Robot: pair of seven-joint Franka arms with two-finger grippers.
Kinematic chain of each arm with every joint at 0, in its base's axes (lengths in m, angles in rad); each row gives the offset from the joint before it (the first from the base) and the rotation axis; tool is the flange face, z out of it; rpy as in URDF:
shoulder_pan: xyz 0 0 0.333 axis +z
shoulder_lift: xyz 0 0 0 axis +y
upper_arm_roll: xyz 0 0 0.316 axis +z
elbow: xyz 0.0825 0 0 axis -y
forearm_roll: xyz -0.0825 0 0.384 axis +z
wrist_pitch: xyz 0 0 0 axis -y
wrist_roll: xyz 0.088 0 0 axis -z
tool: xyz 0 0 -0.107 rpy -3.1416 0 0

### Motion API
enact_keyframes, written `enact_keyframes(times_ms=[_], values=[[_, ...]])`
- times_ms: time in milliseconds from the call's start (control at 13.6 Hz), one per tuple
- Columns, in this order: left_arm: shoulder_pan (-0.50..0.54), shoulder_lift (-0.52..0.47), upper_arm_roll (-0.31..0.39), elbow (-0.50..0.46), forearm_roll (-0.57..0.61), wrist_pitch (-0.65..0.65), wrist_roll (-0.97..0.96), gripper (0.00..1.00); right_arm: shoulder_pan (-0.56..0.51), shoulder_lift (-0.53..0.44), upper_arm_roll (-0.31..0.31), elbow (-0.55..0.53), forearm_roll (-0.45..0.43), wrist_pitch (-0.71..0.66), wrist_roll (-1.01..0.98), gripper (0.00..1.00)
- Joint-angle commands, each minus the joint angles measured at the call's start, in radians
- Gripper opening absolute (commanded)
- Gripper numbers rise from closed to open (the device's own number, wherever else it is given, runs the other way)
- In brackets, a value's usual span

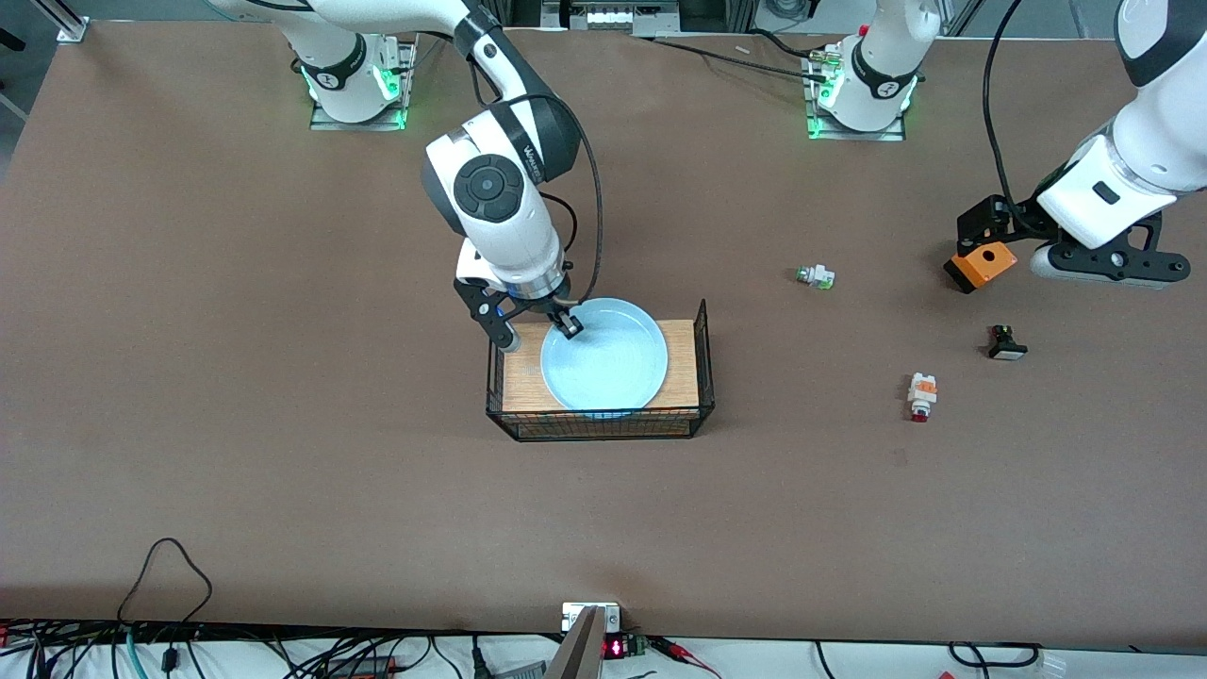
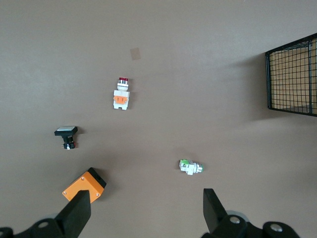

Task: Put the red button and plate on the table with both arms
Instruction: 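Grip the blue plate rim with the right gripper, then lift the blue plate out of the basket with the right gripper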

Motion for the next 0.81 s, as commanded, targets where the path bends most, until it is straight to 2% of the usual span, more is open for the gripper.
enact_keyframes(times_ms=[0,147,368,516,737], values=[[0.0,0.006,0.002,0.019,-0.008,-0.025,-0.005,1.0,0.003,-0.084,-0.004,0.006,0.014,-0.073,-0.018,0.0],[0.0,0.006,0.002,0.021,-0.008,-0.025,-0.005,1.0,0.0,-0.17,-0.007,0.006,0.1,-0.168,-0.043,0.0],[0.0,0.007,0.002,0.021,-0.008,-0.025,-0.003,1.0,-0.012,-0.291,-0.015,0.006,0.112,-0.37,-0.072,0.0],[0.0,0.007,0.002,0.022,-0.008,-0.025,-0.002,1.0,-0.076,-0.331,-0.023,0.008,0.12,-0.42,-0.168,0.0],[0.0,0.007,0.002,0.022,-0.008,-0.025,-0.002,1.0,-0.234,-0.343,-0.02,0.009,0.149,-0.435,-0.332,0.0]])
